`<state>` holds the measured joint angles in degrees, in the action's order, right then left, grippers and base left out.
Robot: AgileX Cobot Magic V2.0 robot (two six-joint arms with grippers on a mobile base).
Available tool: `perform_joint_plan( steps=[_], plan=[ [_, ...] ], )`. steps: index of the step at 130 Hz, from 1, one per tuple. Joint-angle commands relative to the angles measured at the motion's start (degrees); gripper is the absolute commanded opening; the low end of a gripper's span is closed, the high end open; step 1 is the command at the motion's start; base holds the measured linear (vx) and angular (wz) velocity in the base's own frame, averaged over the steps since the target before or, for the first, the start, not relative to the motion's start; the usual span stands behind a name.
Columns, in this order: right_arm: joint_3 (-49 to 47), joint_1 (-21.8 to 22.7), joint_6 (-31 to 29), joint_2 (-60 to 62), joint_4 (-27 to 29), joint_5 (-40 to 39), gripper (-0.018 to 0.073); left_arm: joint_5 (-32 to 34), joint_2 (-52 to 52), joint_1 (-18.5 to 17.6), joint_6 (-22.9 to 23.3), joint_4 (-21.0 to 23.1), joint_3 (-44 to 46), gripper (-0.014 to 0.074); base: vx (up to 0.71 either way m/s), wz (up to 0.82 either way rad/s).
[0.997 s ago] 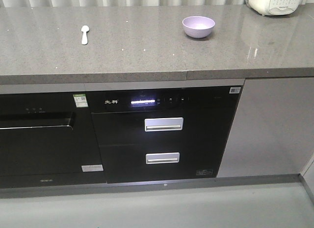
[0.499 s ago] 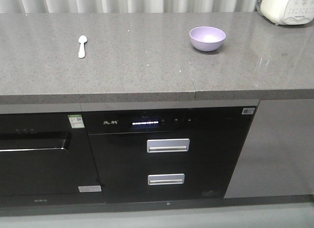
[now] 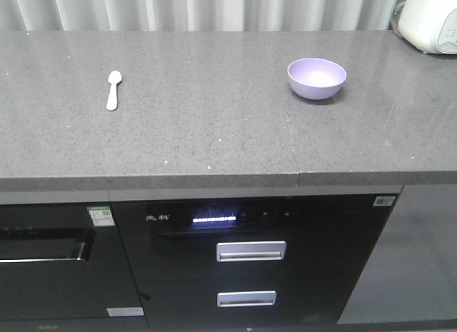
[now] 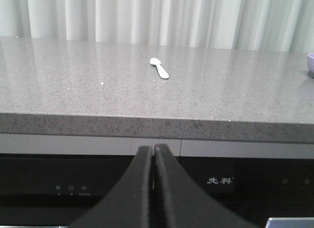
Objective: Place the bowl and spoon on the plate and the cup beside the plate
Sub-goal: 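Approach the counter edge and stop facing the spoon and bowl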
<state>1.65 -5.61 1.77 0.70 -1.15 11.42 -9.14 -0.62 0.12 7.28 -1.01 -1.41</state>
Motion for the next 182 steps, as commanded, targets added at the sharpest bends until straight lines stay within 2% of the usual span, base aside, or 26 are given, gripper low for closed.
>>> perform_joint_plan(
  steps=[1, 182],
  plan=[
    [0.33, 0.35, -0.06, 0.03, -0.45, -4.13, -0.0007, 4.56, -0.92, -0.36, 0.05, 0.14, -0.53, -0.0006, 0.20, 0.00],
    [0.33, 0.35, -0.06, 0.03, -0.45, -4.07, -0.0007, 4.56, -0.92, -0.36, 0.05, 0.14, -0.53, -0.0006, 0.16, 0.01]
  ],
)
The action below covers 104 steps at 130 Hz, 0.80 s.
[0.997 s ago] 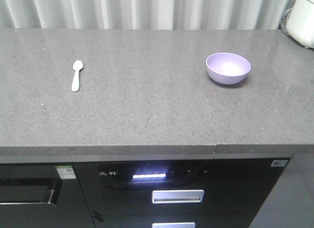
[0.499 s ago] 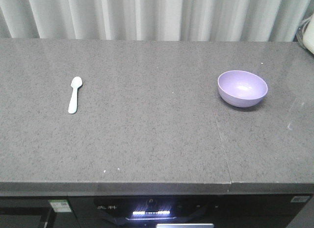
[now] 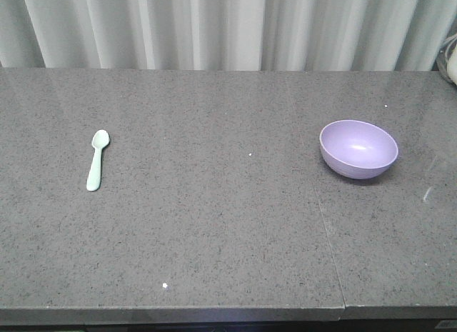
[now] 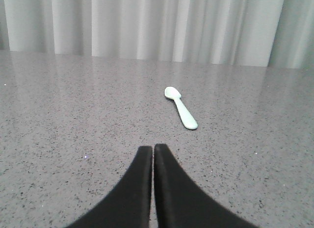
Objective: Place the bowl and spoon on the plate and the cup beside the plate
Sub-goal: 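Approach the counter edge and stop facing the spoon and bowl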
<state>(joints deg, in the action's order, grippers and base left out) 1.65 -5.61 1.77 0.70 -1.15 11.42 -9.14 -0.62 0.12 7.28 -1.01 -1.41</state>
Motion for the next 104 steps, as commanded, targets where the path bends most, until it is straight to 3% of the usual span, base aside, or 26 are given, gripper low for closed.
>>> perform_joint_plan(
  steps=[1, 104],
  plan=[
    [0.33, 0.35, -0.06, 0.03, -0.45, -4.07, -0.0007, 4.56, -0.92, -0.36, 0.05, 0.14, -0.53, -0.0006, 0.07, -0.01],
    [0.33, 0.35, -0.06, 0.03, -0.45, -4.27, -0.0007, 4.56, -0.92, -0.36, 0.05, 0.14, -0.53, -0.0006, 0.02, 0.00]
  ],
)
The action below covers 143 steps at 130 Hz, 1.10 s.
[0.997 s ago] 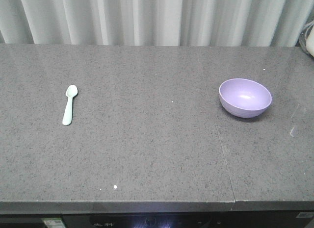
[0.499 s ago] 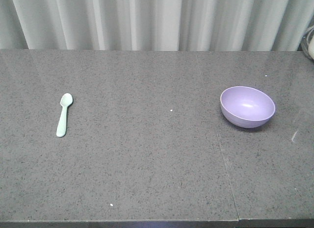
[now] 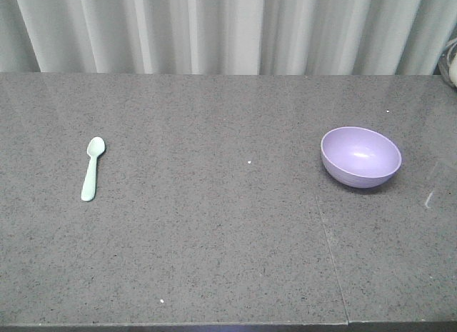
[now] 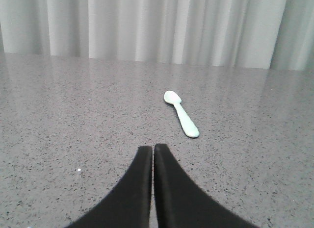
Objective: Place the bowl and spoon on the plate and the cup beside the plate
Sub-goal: 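Approach the counter edge and stop facing the spoon and bowl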
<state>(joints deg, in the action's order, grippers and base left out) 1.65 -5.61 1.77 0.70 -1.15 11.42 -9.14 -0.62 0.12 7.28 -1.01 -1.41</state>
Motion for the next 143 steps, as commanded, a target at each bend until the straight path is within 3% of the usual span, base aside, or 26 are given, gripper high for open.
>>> perform_joint_plan(
  steps=[1, 118, 143],
  plan=[
    [0.33, 0.35, -0.06, 0.03, -0.45, -4.27, -0.0007, 4.56, -0.92, -0.36, 0.05, 0.14, -0.53, -0.0006, 0.00, 0.00],
    [0.33, 0.35, -0.06, 0.03, -0.45, -5.27, -0.0007, 4.56, -0.92, -0.36, 0.00, -0.10, -0.53, -0.0006, 0.00, 0.00],
    [-2.52, 0.35, -0.61, 0.03, 0.72, -7.94, -0.0007, 7.47, -0.78, -0.36, 0.67, -0.03, 0.19, -0.0006, 0.00, 0.00]
  ],
)
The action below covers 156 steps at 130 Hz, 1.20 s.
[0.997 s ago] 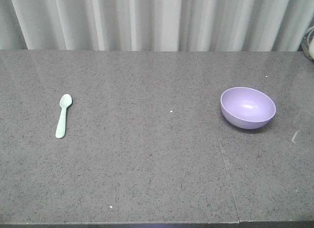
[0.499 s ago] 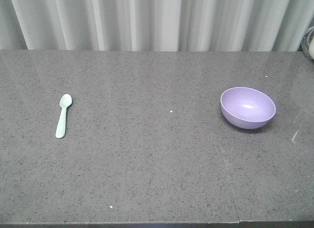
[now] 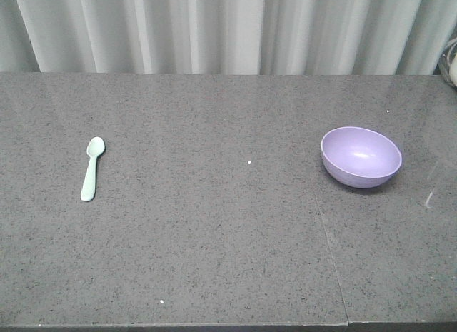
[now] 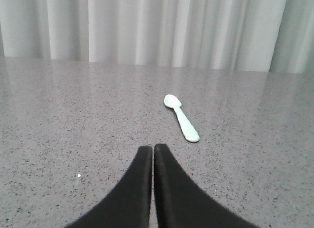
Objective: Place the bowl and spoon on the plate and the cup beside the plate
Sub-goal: 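Approach the counter edge and stop facing the spoon and bowl, then lower the left gripper over the spoon and the right over the bowl rim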
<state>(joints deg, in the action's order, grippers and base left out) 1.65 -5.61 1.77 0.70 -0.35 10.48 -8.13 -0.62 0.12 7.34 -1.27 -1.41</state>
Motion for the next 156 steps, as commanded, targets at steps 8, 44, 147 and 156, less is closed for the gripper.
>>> perform_joint_plan(
  steps=[8, 44, 147, 156],
  plan=[
    [-4.35, 0.35, -2.34, -0.94, -1.64, -11.98, -0.0007, 6.58, -0.78, -0.36, 0.62, 1.27, 1.23, -0.0006, 0.00, 0.00],
    [-16.54, 0.35, -3.53, -26.32, -2.20, -3.37, -0.0007, 3.10, 11.28, -0.36, 0.57, 4.45, 8.76, -0.0006, 0.00, 0.00],
    [-51.55, 0.35, -2.77, -58.28, 3.45, 19.52, -0.0004, -23.53, 58.57, -0.36, -14.51, 15.52, 52.32, -0.0006, 0.00, 0.00],
    [-54.34, 0.41, -1.77, -60.28, 3.45, 20.73, 0.0000, -29.33, 63.28, -0.36, -17.54, 17.57, 57.23, -0.0006, 0.00, 0.00]
  ],
)
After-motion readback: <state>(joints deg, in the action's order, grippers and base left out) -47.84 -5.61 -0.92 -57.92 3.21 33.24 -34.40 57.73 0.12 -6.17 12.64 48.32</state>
